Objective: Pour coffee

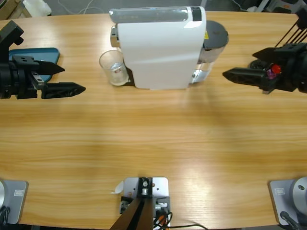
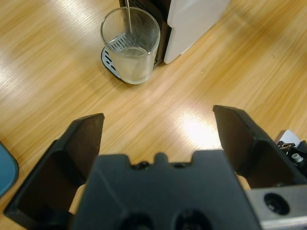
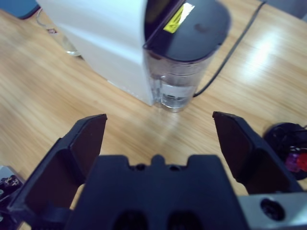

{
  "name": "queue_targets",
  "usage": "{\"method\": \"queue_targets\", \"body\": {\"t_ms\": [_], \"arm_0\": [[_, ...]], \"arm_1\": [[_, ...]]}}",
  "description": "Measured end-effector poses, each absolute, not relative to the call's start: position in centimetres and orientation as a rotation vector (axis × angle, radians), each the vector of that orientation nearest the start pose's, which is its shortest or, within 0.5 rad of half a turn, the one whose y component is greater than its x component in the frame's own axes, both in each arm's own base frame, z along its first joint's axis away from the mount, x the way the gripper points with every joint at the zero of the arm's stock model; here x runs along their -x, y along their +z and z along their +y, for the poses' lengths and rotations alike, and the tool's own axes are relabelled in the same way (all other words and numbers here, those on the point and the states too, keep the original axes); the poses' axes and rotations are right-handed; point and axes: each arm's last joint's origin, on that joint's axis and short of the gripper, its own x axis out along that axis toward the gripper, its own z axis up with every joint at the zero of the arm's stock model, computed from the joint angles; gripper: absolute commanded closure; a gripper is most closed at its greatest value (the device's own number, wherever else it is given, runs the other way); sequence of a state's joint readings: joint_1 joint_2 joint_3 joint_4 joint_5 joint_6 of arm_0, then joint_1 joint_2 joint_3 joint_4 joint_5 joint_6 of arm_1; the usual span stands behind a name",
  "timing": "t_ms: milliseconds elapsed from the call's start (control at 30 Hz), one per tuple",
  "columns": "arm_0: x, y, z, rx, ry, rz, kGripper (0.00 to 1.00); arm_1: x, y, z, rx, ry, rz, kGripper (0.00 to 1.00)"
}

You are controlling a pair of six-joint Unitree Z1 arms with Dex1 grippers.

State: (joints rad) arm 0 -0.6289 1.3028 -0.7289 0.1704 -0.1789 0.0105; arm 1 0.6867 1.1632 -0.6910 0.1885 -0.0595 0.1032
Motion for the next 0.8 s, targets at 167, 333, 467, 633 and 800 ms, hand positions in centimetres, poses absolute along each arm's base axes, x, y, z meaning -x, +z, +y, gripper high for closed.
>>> {"method": "queue_targets", "body": {"t_ms": [167, 333, 467, 633, 800], "arm_0": [[-16.3, 29.0, -13.0, -0.180, -0.773, 0.742, 0.009], [-16.1, 28.7, -12.8, -0.182, -0.772, 0.752, 0.009], [-15.9, 28.7, -12.7, -0.181, -0.773, 0.747, 0.009], [-15.8, 28.8, -12.6, -0.180, -0.773, 0.742, 0.009], [-15.8, 28.8, -12.6, -0.180, -0.773, 0.742, 0.009]], "arm_1": [[-13.4, 30.5, 10.5, 0.185, 0.559, 0.625, 0.000], [-13.7, 30.3, 11.1, 0.290, 0.672, 0.608, 0.000], [-13.6, 30.3, 12.1, 0.261, 0.837, 0.599, 0.000], [-13.3, 30.2, 12.6, 0.260, 0.963, 0.601, 0.000], [-13.3, 29.9, 12.7, 0.277, 1.001, 0.622, 0.000]]}}
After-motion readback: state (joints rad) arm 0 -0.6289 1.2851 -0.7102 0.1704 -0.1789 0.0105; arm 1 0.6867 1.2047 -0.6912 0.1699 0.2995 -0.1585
